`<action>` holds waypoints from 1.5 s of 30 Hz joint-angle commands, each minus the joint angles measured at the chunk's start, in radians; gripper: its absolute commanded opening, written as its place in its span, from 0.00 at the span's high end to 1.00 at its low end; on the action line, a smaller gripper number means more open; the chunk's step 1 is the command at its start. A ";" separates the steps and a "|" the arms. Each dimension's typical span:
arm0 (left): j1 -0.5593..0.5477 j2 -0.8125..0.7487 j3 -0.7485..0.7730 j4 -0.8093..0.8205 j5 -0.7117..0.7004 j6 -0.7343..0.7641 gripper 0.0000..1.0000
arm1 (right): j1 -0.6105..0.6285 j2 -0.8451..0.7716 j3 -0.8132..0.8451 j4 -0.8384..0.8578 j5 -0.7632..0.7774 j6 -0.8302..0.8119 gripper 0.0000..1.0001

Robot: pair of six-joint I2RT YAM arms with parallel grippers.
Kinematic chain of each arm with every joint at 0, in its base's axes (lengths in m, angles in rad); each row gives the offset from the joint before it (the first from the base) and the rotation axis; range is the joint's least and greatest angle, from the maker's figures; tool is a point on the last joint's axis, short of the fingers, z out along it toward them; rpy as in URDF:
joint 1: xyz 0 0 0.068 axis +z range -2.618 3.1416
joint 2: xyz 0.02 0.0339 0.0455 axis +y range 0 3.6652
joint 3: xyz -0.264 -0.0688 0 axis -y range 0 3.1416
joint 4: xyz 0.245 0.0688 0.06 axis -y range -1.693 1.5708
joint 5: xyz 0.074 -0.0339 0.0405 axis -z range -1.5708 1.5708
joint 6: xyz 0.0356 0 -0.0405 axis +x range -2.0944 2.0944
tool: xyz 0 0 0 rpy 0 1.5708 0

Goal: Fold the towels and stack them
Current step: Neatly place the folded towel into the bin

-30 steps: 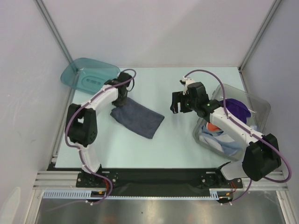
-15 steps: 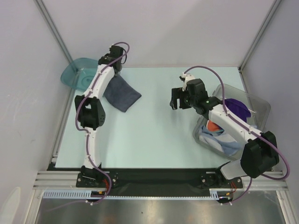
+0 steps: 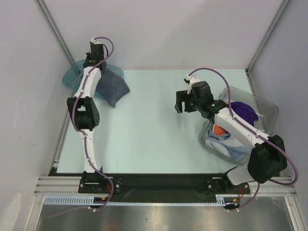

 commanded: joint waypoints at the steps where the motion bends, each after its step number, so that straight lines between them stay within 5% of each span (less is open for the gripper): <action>1: 0.038 0.046 0.011 0.178 -0.015 0.047 1.00 | 0.006 -0.030 0.029 0.031 0.015 -0.018 0.17; 35: 0.154 0.278 0.105 0.391 0.013 0.022 1.00 | 0.055 -0.006 0.083 0.033 0.106 -0.044 0.17; 45: 0.184 0.281 0.111 0.396 0.023 -0.013 0.92 | 0.062 0.010 0.104 0.039 0.099 -0.041 0.17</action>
